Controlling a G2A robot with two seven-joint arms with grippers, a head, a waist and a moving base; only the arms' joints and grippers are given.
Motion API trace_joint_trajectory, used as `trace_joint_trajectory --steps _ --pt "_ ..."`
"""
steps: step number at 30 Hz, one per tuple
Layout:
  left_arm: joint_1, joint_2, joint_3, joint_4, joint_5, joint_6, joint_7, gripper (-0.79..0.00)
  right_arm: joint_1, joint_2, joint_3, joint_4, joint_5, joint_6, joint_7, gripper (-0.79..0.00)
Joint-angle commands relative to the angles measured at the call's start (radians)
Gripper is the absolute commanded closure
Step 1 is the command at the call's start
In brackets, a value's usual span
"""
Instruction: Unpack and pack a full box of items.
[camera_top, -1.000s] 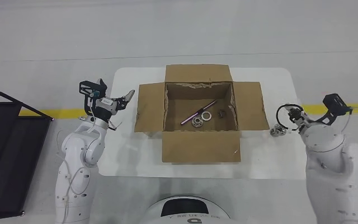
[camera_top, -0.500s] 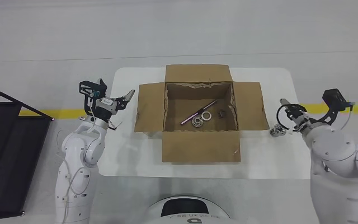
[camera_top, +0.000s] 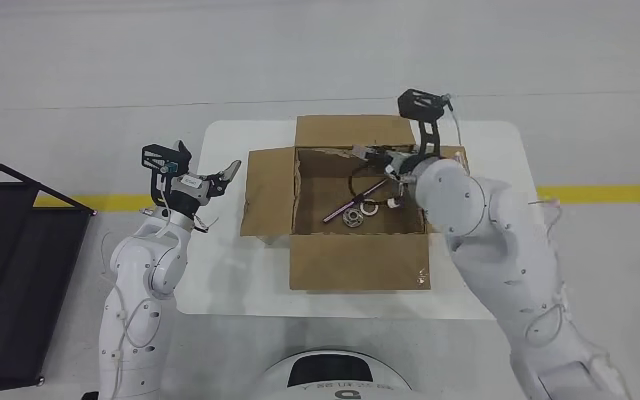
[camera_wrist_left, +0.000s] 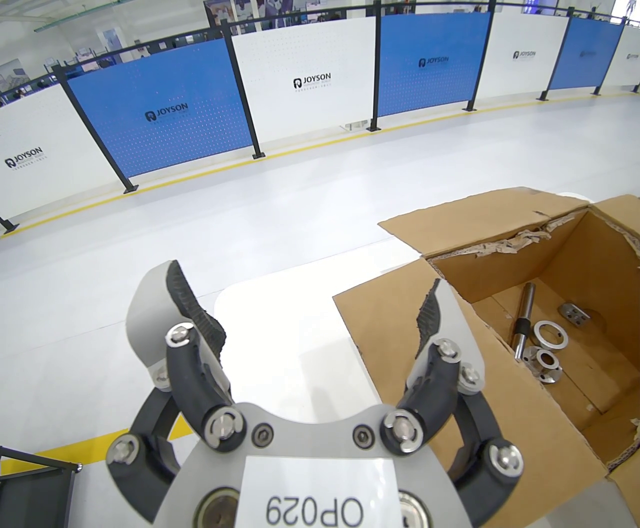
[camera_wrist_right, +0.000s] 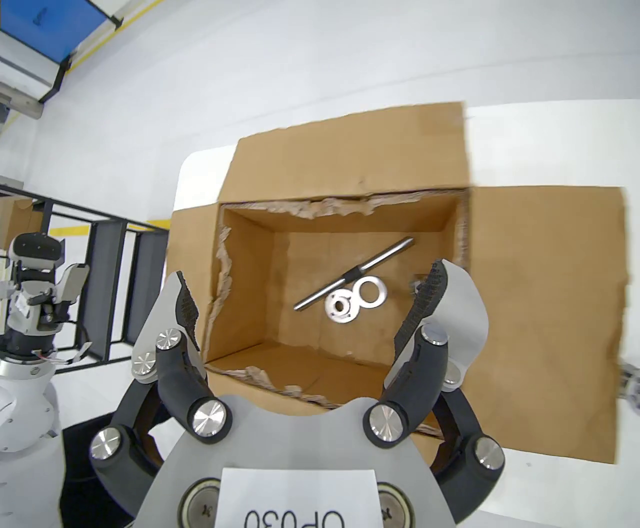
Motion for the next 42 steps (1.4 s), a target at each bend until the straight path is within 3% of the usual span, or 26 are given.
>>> trace_joint_trajectory --steps 1,7,10,14,16,17,21,27,42 --pt "0.0 0.0 0.0 0.0 0.0 0.0 0.0 -0.785 -0.012 0.001 0.023 -0.003 0.009 -0.02 -0.005 -0.785" --pt "0.0 0.0 0.0 0.0 0.0 0.0 0.0 -0.785 -0.015 0.001 0.02 0.007 0.005 -0.025 -0.005 -0.785" --pt "0.0 0.0 0.0 0.0 0.0 0.0 0.0 -0.785 0.015 -0.001 -0.067 0.095 -0.049 -0.109 0.074 -0.785" --pt "0.0 0.0 0.0 0.0 0.0 0.0 0.0 -0.785 0.024 -0.005 -0.101 0.186 -0.05 -0.162 0.138 -0.785" --pt "0.0 0.0 0.0 0.0 0.0 0.0 0.0 -0.785 0.024 -0.008 -0.11 0.227 -0.054 -0.166 0.142 -0.48" --pt "0.0 0.0 0.0 0.0 0.0 0.0 0.0 -0.785 0.023 -0.009 -0.119 0.249 -0.057 -0.17 0.145 -0.363" --pt "0.0 0.0 0.0 0.0 0.0 0.0 0.0 -0.785 0.041 -0.021 -0.156 0.327 -0.079 -0.173 0.149 -0.283" --pt "0.0 0.0 0.0 0.0 0.0 0.0 0.0 -0.785 0.13 -0.054 -0.237 0.512 -0.107 -0.199 0.174 -0.225" --pt "0.0 0.0 0.0 0.0 0.0 0.0 0.0 -0.785 0.263 -0.131 -0.326 0.822 -0.064 -0.18 0.155 -0.188"
